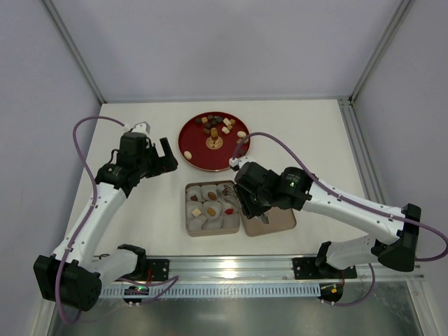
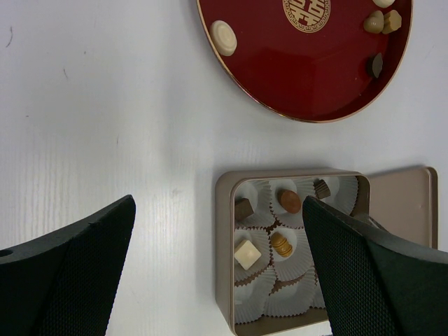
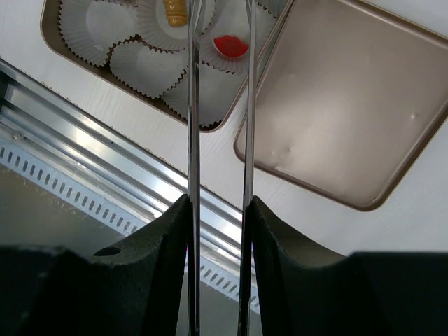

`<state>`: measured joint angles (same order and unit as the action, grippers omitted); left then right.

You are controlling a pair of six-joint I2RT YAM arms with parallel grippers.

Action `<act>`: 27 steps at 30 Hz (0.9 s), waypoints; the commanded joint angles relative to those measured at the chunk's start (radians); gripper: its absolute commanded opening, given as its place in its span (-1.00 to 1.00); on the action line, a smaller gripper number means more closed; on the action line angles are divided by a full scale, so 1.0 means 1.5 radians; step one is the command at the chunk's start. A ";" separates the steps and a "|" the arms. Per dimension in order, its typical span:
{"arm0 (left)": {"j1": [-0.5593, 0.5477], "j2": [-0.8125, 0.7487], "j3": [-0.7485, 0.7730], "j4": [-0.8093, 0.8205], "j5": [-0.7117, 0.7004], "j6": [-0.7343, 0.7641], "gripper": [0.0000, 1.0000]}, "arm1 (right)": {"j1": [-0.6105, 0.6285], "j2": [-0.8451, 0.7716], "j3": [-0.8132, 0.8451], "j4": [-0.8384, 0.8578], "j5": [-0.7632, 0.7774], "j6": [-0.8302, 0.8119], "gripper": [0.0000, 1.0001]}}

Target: Pack the chocolate

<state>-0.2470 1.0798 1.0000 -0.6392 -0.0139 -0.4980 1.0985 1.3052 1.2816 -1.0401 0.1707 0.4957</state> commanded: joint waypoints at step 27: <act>0.004 -0.003 0.002 0.025 0.038 -0.008 0.99 | -0.667 0.382 0.246 0.231 -0.091 -0.173 -0.07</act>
<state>-0.2462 1.0801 1.0000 -0.6376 0.0277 -0.4988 0.1200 1.8282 1.5337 -0.7422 0.0154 0.2657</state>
